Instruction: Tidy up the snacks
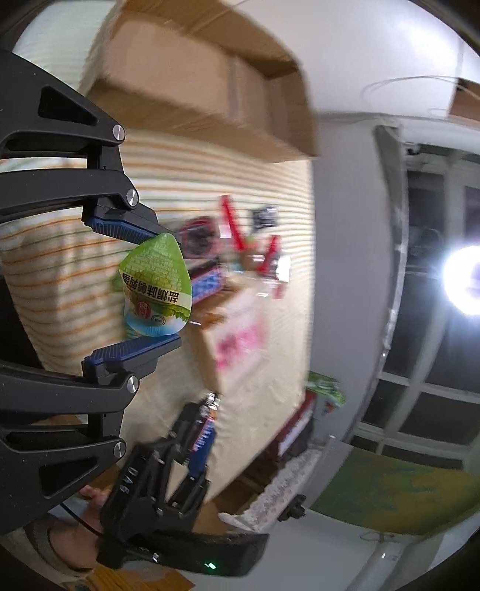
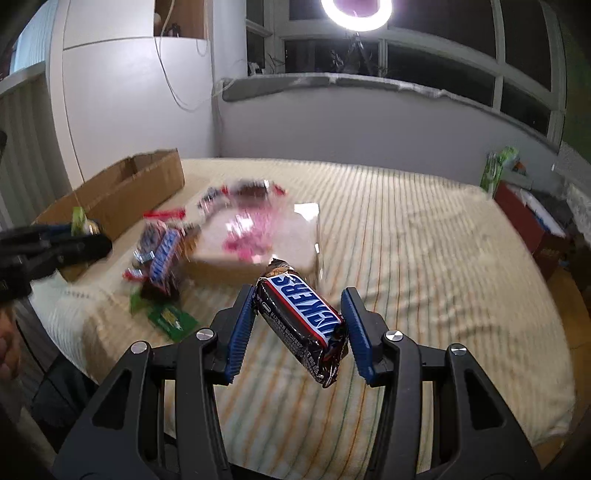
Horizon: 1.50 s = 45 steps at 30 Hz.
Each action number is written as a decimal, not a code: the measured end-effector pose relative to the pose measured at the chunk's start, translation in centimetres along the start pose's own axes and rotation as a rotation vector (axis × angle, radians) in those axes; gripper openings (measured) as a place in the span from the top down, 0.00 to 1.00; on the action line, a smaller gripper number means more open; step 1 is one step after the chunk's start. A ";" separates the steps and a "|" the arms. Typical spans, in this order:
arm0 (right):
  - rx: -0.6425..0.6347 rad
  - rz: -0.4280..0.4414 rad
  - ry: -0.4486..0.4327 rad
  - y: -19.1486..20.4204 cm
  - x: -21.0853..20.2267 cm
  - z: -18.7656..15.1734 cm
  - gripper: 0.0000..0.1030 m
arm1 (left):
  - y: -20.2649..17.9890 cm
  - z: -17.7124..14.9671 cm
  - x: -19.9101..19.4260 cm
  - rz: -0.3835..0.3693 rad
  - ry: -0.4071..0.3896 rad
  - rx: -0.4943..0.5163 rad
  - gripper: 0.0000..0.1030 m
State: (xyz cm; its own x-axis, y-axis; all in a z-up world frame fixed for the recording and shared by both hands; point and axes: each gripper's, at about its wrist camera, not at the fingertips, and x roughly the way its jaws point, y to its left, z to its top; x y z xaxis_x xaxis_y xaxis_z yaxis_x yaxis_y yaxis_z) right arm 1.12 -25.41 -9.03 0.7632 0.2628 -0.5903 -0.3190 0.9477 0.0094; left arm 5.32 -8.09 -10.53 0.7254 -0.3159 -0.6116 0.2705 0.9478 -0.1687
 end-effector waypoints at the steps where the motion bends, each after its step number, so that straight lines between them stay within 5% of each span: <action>1: -0.011 -0.004 -0.015 0.4 -0.5 0.7 0.52 | 0.0 0.6 -0.6 -0.003 -0.023 0.004 0.56; 8: -0.099 -0.032 -0.146 4.2 -4.7 6.8 0.52 | 1.8 5.5 -5.6 0.017 -0.173 0.024 0.56; 14: -0.143 -0.044 -0.169 6.9 -5.9 9.1 0.52 | 4.4 7.4 -8.5 0.022 -0.254 0.011 0.56; 23: -0.214 0.021 -0.152 13.1 -4.4 10.5 0.52 | 8.3 6.4 -10.4 0.056 -0.280 -0.050 0.56; 33: -0.310 0.200 -0.185 22.7 -1.4 12.7 0.52 | 16.2 3.9 -14.8 0.243 -0.301 -0.153 0.56; 45: -0.324 0.254 -0.174 25.2 1.3 14.1 0.52 | 18.1 4.7 -15.5 0.261 -0.336 -0.165 0.56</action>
State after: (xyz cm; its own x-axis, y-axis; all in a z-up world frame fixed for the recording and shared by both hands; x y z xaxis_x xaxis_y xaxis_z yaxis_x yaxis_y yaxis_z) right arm 2.01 1.39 1.76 0.7124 0.5323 -0.4573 -0.6468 0.7508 -0.1337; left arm 1.99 13.70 -0.46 0.9283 -0.0359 -0.3701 -0.0336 0.9831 -0.1798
